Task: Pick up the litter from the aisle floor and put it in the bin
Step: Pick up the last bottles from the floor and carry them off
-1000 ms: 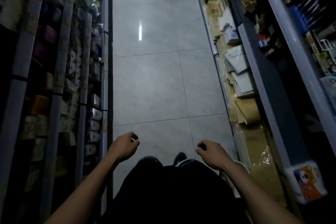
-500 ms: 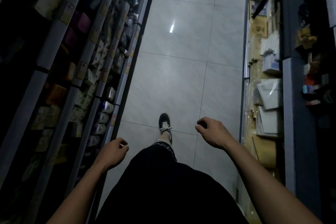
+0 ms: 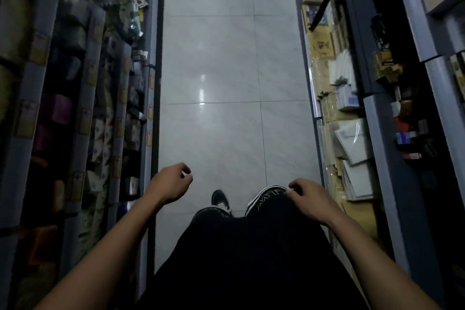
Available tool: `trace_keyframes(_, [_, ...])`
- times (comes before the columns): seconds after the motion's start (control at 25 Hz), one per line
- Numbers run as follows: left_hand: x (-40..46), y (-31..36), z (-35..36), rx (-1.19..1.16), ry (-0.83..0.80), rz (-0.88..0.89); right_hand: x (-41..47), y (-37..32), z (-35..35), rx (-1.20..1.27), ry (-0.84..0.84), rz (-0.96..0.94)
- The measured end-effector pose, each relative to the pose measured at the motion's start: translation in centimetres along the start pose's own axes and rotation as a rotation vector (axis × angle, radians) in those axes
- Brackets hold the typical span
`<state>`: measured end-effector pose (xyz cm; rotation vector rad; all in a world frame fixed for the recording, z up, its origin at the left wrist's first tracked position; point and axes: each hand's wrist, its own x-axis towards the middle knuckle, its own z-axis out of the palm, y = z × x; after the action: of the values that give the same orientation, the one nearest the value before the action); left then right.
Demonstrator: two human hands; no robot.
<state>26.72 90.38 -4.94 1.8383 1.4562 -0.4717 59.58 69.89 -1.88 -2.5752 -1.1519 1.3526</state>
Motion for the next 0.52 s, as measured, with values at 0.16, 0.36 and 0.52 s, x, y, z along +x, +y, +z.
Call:
trace_keyframes(0.16, [8.8, 6.5, -5.9, 0.077, -0.002, 0.074, 6.1, 0.8, -4.5, 0.075, 0.002, 0.064])
trace_keyframes(0.36, [16.6, 12.9, -10.0, 0.097, -0.04, 0.026, 16.7, -1.7, -12.6, 0.099, -0.019, 0.065])
trace_keyframes(0.52, [19.0, 15.2, -12.3, 0.033, -0.074, -0.076, 24.7, -5.9, -20.0, 0.057, -0.035, -0.005])
